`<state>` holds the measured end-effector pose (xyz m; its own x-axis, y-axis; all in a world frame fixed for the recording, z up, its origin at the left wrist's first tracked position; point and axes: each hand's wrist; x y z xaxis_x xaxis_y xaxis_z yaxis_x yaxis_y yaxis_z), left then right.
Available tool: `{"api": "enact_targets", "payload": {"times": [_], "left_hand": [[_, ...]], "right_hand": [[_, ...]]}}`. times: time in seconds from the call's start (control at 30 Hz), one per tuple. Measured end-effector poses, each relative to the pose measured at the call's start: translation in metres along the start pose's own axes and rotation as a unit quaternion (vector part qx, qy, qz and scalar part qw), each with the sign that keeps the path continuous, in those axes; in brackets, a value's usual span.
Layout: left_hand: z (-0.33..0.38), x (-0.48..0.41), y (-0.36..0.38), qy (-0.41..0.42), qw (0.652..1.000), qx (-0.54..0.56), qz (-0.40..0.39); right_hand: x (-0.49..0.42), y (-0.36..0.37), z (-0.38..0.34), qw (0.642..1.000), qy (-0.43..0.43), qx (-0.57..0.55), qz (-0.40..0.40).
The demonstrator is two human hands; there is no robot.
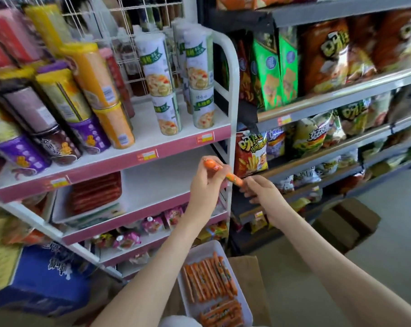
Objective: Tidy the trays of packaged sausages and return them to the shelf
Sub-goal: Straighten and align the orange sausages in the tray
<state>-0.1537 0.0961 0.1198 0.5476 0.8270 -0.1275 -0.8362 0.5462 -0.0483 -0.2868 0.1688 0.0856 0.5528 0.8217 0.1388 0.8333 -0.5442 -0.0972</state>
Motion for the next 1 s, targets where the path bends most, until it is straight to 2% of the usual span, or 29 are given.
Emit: {"api": "enact_targets", "payload": {"times": [0.07, 0.13, 0.23, 0.33, 0.53, 0.63, 0.7, 0.77, 0.83, 1.0], "left_hand": [[-0.006, -0.002, 0.004, 0.069, 0.985, -0.157, 0.010], [-0.015, -0.003, 0.006, 0.121, 0.958, -0.259, 0.021], [-0.028, -0.002, 0.006, 0.149, 0.935, -0.317, 0.052], [-0.029, -0.001, 0.003, 0.191, 0.912, -0.353, 0.083], [-0.027, 0.005, -0.008, 0.248, 0.886, -0.381, 0.097], [-0.028, 0.008, -0.016, 0.249, 0.881, -0.392, 0.094], [-0.023, 0.012, -0.019, 0.207, 0.901, -0.376, 0.058], [-0.017, 0.017, -0.021, 0.121, 0.935, -0.334, 0.012], [-0.014, 0.018, -0.026, 0.054, 0.952, -0.300, -0.009], [-0.017, 0.023, -0.038, 0.002, 0.973, -0.231, -0.021]], "right_hand": [[0.005, -0.003, -0.012, 0.993, -0.084, 0.084, -0.005], [0.012, -0.001, -0.031, 0.972, -0.195, 0.128, -0.036], [0.020, 0.005, -0.049, 0.932, -0.300, 0.192, -0.066], [0.024, 0.010, -0.052, 0.921, -0.336, 0.195, -0.041], [0.027, 0.014, -0.053, 0.954, -0.286, 0.084, -0.044], [0.025, 0.015, -0.052, 0.963, -0.262, 0.027, -0.060], [0.022, 0.015, -0.046, 0.968, -0.240, -0.023, -0.064], [0.016, 0.014, -0.038, 0.973, -0.214, -0.077, -0.047], [0.010, 0.012, -0.030, 0.973, -0.186, -0.135, -0.025], [-0.002, 0.005, -0.014, 0.960, -0.103, -0.260, 0.026]]}}
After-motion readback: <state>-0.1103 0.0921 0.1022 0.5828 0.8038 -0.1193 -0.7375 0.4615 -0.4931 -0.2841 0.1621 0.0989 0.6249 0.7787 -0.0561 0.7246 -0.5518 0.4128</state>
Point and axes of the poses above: each hand's wrist, its own x-axis away from the middle knuckle, its own y-axis out of the palm, z = x × y, and after that the axes turned 5 degrees about -y, right-handed
